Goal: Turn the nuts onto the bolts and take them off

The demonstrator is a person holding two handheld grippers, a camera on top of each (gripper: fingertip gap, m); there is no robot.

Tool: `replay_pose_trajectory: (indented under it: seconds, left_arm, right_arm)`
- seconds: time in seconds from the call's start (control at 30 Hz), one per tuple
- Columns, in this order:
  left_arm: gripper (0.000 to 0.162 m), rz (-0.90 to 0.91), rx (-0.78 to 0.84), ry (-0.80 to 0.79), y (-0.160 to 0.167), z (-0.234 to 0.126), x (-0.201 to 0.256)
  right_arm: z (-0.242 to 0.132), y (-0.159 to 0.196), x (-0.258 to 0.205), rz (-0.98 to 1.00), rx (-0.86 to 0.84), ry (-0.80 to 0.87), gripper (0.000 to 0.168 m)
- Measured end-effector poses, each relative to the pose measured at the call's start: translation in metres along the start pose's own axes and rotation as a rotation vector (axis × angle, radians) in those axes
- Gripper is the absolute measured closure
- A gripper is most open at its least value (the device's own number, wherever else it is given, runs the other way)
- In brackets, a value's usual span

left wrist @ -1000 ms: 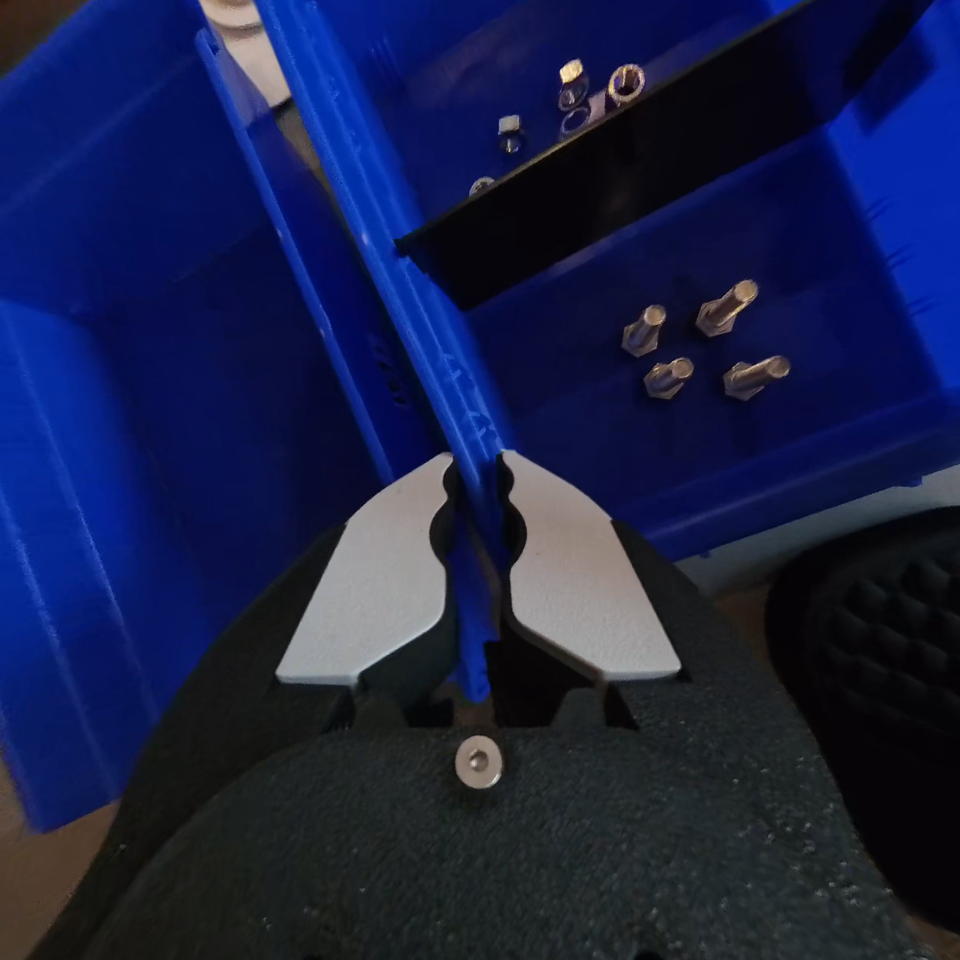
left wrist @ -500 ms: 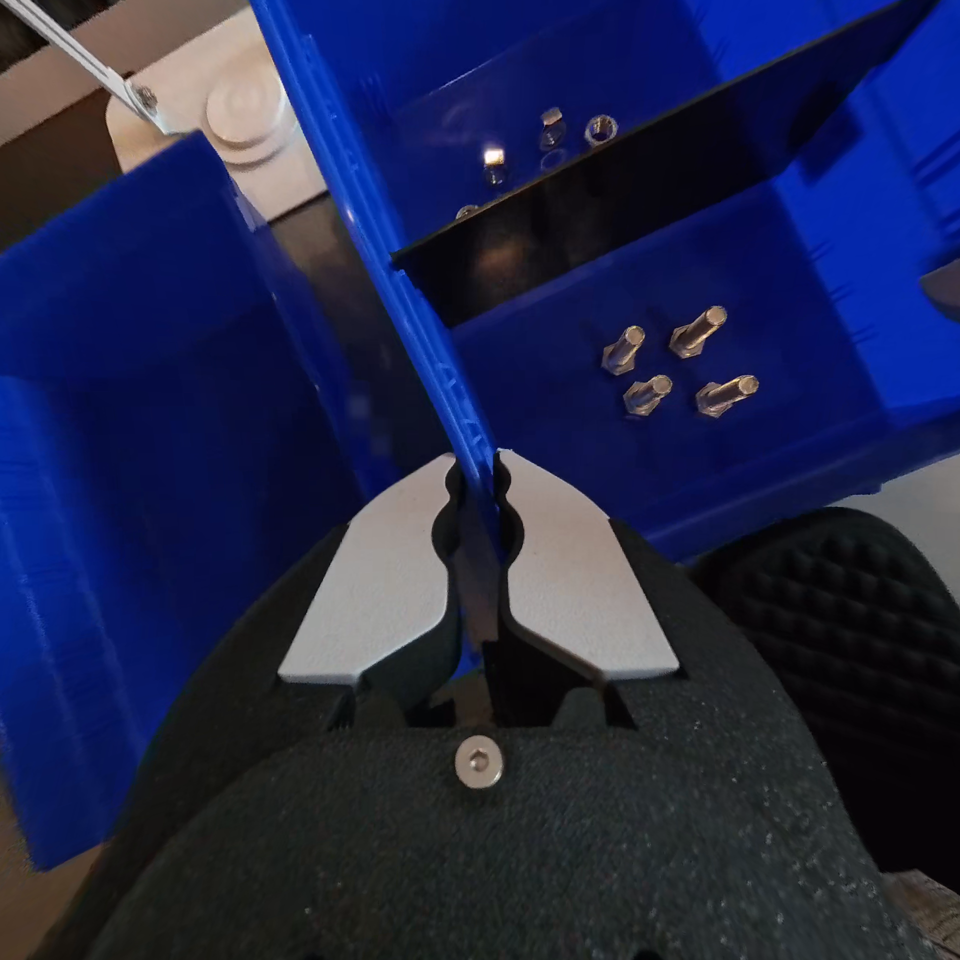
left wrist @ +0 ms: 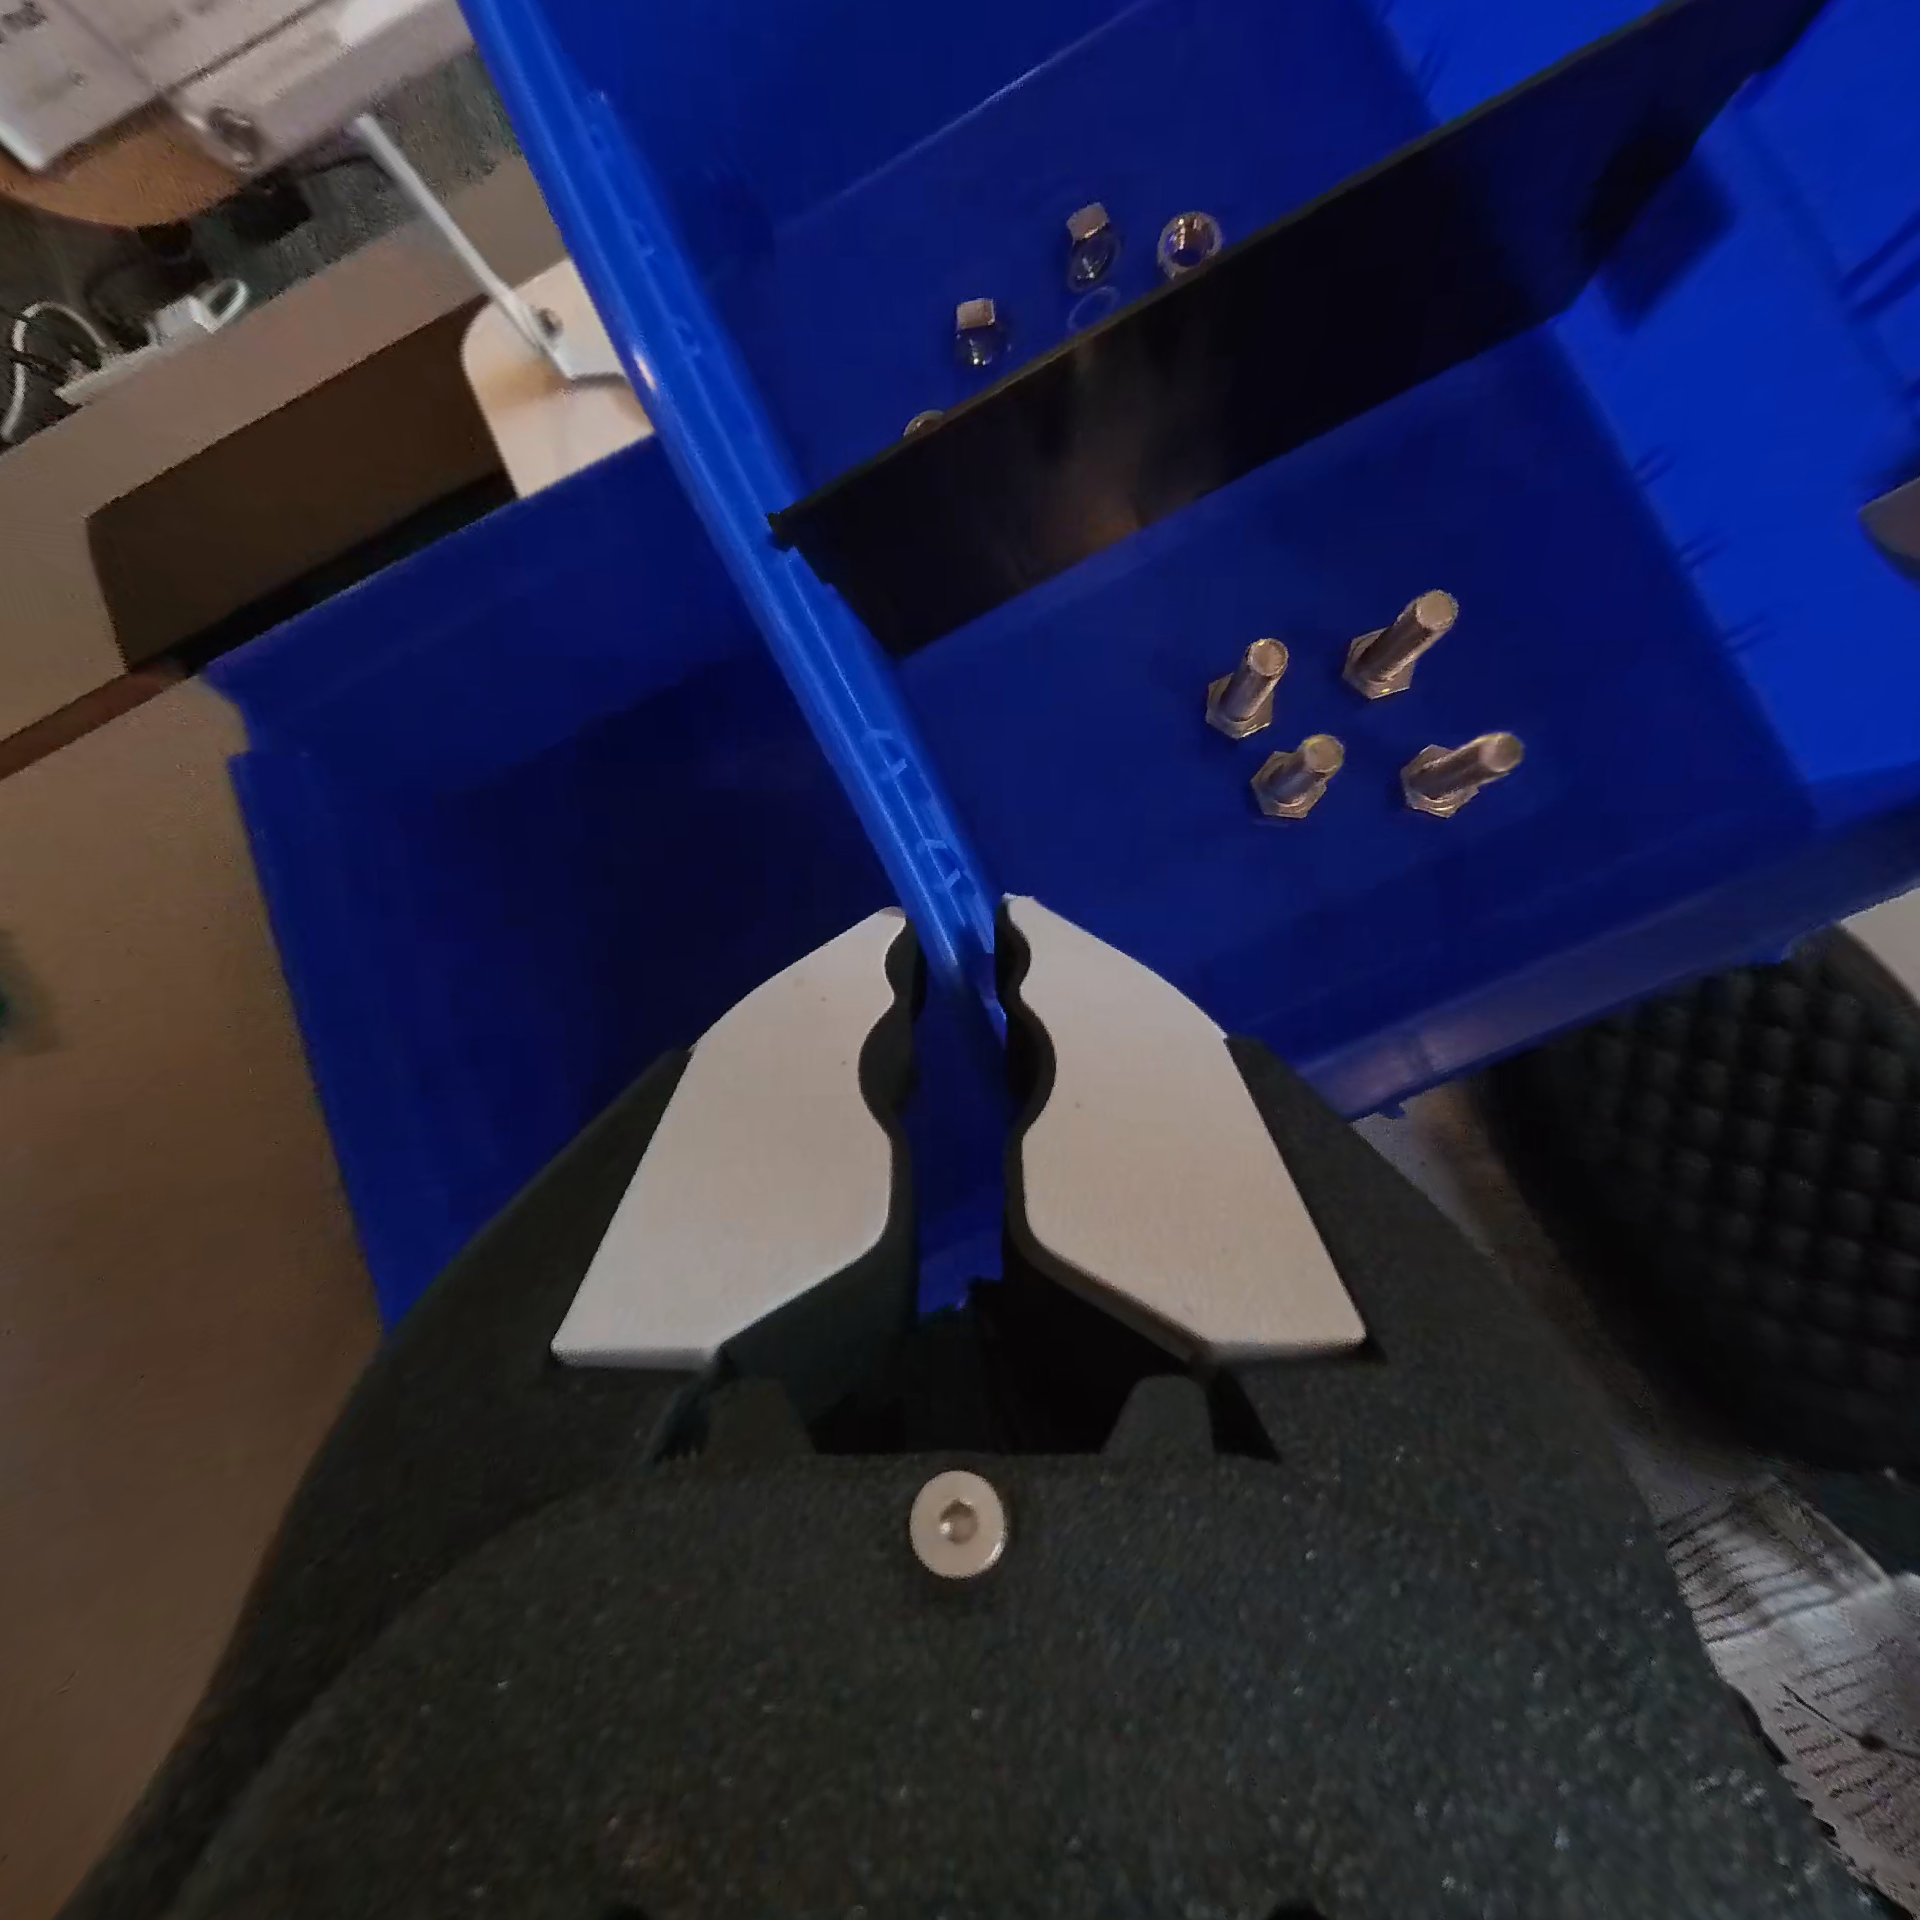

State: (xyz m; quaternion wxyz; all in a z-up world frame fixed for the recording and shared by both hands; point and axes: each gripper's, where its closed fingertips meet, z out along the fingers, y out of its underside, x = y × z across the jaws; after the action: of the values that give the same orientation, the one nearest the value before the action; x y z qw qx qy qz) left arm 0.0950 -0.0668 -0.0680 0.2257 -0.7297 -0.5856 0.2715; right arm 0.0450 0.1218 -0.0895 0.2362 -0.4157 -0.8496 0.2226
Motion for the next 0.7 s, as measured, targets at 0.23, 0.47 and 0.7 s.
replay_pose_trajectory:
  seconds: [0.23,0.47,0.7]
  left_arm:
    - [0.149,0.024,0.045,0.026,-0.002,-0.027,-0.04]
    - [0.149,0.014,0.09,0.02,0.003,-0.057,-0.084]
    - [0.148,-0.064,0.083,-0.079,0.046,-0.085,-0.158]
  right_arm:
    - [-0.028,-0.031,-0.032,0.005,0.005,0.054,0.161]
    - [-0.044,-0.063,-0.072,-0.003,0.041,0.039,0.161]
    - [-0.032,-0.101,-0.156,-0.079,0.076,-0.072,0.161]
